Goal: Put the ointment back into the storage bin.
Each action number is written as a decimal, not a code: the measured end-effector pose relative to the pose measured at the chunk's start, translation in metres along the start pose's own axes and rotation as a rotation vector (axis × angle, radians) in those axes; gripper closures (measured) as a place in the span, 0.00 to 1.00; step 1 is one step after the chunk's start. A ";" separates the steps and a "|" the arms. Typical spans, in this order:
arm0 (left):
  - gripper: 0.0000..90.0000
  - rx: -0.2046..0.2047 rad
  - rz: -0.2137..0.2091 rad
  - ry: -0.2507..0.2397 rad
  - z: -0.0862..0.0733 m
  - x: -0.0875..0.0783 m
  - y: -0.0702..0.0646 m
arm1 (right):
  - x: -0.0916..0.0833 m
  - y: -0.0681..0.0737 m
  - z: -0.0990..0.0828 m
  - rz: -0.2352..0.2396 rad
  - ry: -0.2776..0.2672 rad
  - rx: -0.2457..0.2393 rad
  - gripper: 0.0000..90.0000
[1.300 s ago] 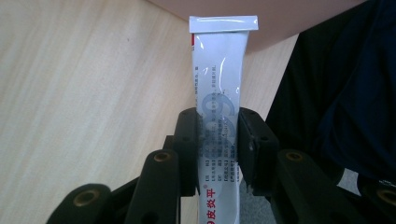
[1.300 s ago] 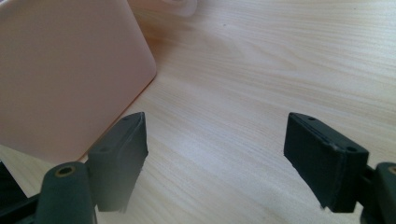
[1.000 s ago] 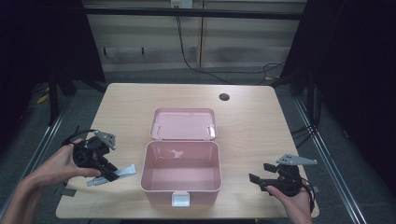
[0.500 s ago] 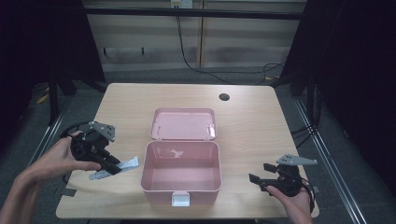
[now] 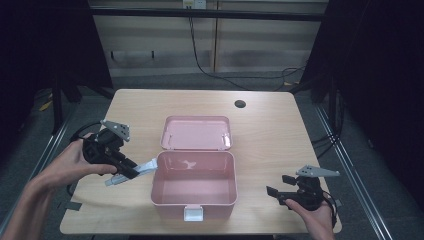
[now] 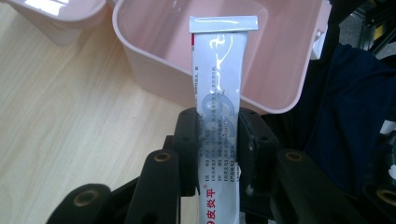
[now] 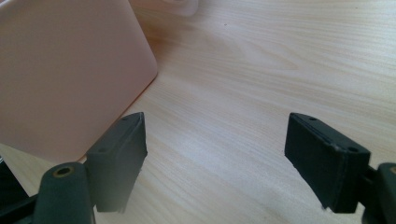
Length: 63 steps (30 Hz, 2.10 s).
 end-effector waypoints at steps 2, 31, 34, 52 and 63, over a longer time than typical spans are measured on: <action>0.79 0.009 -0.005 -0.006 0.003 0.000 -0.003 | 0.000 0.000 0.000 0.001 -0.001 -0.001 0.23; 0.79 0.124 0.012 0.012 0.040 0.018 -0.034 | 0.000 0.000 0.001 0.002 -0.004 -0.001 0.21; 0.79 0.129 0.010 0.015 0.044 0.021 -0.038 | 0.000 0.000 0.001 0.003 -0.004 -0.001 0.21; 0.79 0.190 0.018 0.079 0.066 0.047 -0.059 | 0.000 0.000 0.001 0.007 -0.004 0.001 0.21; 0.79 0.214 0.003 0.111 0.074 0.068 -0.069 | 0.000 0.000 0.001 0.009 -0.005 -0.002 0.21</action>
Point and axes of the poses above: each handheld gripper's, and its own axes: x roughly forward along the jaws, z roughly out of its top, y roughly to its left, the point moved 8 cm from there along x, roughly forward along the jaws, and after that the axes turned 15 degrees about -x, right-handed, at the moved point
